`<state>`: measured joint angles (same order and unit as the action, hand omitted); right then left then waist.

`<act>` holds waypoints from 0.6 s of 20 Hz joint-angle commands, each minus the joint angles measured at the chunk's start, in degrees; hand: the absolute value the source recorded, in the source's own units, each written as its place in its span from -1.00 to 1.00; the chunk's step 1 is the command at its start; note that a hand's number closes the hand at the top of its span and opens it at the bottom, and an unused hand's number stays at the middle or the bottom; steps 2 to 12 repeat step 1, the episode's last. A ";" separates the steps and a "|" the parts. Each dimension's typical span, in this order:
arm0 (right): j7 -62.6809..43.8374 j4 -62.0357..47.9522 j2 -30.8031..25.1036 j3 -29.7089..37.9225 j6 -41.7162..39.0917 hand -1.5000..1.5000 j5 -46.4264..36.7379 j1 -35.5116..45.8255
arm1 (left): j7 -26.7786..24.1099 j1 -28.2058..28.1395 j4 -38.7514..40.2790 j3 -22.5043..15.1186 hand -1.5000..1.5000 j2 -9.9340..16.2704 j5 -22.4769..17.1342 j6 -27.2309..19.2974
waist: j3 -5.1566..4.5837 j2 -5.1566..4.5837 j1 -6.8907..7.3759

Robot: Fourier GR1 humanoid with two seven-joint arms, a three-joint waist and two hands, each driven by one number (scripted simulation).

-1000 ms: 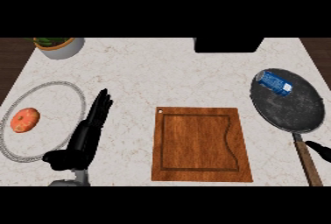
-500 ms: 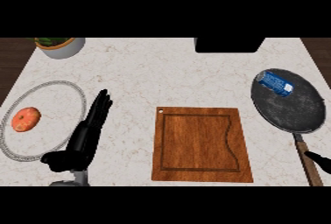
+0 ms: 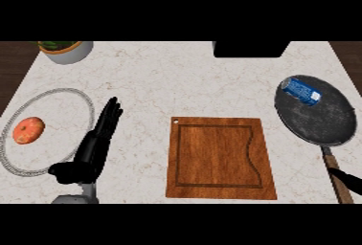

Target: Pick the can from the cutting board and place it in the pan

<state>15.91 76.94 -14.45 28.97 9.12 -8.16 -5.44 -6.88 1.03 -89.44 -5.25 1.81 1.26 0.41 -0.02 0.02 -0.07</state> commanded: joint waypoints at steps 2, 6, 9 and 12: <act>-2.88 4.00 1.13 -2.34 4.25 -1.00 -4.13 0.08 | 2.36 -0.32 -2.66 -0.28 0.00 -0.22 -0.64 0.56 | 0.01 0.02 0.05; -2.88 4.00 1.13 -2.34 4.25 -1.00 -4.13 0.08 | 2.36 -0.32 -2.66 -0.28 0.00 -0.22 -0.64 0.56 | 0.01 0.02 0.05; -2.88 4.00 1.13 -2.34 4.25 -1.00 -4.13 0.08 | 2.36 -0.32 -2.66 -0.28 0.00 -0.22 -0.64 0.56 | 0.01 0.02 0.05; -2.88 4.00 1.13 -2.34 4.25 -1.00 -4.13 0.08 | 2.36 -0.32 -2.66 -0.28 0.00 -0.22 -0.64 0.56 | 0.01 0.02 0.05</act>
